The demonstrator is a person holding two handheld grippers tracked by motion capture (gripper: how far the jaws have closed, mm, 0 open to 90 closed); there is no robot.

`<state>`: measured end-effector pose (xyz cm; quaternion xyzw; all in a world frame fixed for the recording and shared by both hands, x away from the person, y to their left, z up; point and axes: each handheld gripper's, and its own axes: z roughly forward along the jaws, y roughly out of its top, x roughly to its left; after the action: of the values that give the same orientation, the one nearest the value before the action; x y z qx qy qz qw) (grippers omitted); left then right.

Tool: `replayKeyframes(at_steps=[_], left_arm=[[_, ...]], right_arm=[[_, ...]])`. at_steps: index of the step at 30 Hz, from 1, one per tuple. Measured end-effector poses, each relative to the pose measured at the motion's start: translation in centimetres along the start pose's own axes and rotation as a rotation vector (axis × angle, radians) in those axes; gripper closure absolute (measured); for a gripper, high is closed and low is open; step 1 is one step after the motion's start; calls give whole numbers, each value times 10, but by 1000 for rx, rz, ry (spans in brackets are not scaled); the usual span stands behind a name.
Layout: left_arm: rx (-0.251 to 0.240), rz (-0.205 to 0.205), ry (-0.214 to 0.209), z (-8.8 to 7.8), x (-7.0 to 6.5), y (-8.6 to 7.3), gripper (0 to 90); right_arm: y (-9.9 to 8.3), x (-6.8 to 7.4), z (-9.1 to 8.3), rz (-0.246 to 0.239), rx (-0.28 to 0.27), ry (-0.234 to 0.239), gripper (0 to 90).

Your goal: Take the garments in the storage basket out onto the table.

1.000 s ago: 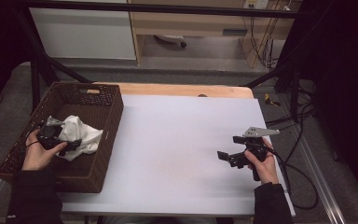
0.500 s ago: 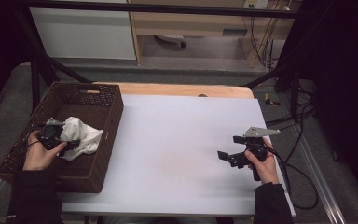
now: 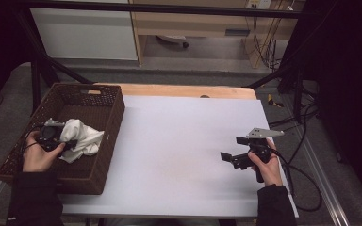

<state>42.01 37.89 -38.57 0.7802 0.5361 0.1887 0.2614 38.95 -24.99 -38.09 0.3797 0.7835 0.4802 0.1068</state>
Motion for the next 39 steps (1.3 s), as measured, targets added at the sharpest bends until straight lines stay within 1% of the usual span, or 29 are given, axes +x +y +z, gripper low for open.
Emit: replayKeyframes(at_steps=[3,4,5,6,7,13,18,19,24,25,26,34,39], left_arm=[[-5,-6,2,-4,1,1,755],[5,-9,-5,-5,1,2,756],[33,-16,-21,-6,1,4,755],[45,-19,-26,-7,1,5,756],[47,-14,-24,-8,2,5,756],[30,-22,-30,-13,2,7,766],[4,-29,-34,-17,1,8,771],[3,-28,-41,-18,1,9,772],[-2,-21,-43,-21,-1,11,773],[-15,-25,-46,-24,-2,12,773],[-15,-25,-46,-24,-2,12,774],[-51,-25,-63,-40,-5,15,775],[-65,-25,-85,-50,-7,17,775]], right_arm=[[0,0,0,-3,3,2,7],[0,0,0,-2,2,2,7],[0,0,0,-2,3,1,7],[0,0,0,-3,3,1,7],[0,0,0,-4,4,1,7],[0,0,0,-2,1,1,7],[0,0,0,-1,3,1,7],[0,0,0,0,2,-1,7],[0,0,0,2,1,0,7],[0,0,0,0,2,0,7],[0,0,0,0,2,0,7],[0,0,0,0,3,-2,7],[0,0,0,-1,4,-2,7]])
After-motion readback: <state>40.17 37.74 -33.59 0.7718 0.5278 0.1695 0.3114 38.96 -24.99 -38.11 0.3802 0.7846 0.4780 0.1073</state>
